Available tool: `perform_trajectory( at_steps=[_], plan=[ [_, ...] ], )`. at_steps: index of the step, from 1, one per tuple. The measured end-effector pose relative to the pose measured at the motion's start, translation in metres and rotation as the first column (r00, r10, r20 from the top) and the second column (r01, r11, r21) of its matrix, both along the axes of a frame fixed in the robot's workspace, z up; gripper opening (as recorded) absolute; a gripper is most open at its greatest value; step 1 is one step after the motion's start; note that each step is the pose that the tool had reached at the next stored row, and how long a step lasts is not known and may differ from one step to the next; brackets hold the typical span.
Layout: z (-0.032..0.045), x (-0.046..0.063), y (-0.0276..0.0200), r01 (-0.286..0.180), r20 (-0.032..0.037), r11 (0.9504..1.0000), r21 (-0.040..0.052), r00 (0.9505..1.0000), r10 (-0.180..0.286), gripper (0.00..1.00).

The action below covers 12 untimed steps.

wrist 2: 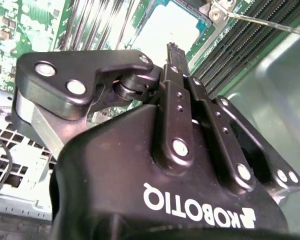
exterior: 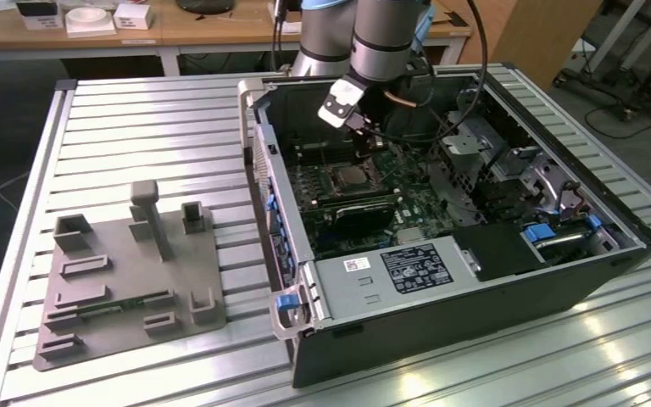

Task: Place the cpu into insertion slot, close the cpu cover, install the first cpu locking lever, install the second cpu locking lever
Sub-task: 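Close the cpu cover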

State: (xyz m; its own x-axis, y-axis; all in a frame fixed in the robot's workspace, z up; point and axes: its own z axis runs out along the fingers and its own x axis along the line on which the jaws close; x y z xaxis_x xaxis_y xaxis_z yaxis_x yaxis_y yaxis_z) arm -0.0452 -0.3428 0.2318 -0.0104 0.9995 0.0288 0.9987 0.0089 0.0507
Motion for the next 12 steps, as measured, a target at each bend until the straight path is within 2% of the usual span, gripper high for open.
perform_trajectory(
  at_steps=[2, 12],
  plan=[
    [0.0034, 0.0, 0.0, 0.0, -0.0001, 1.0, -0.0001, 1.0, 0.0, 0.1],
    [0.0048, 0.0084, 0.0, 0.0, -0.0001, 1.0, -0.0001, 1.0, 0.0, 0.1]
  ],
)
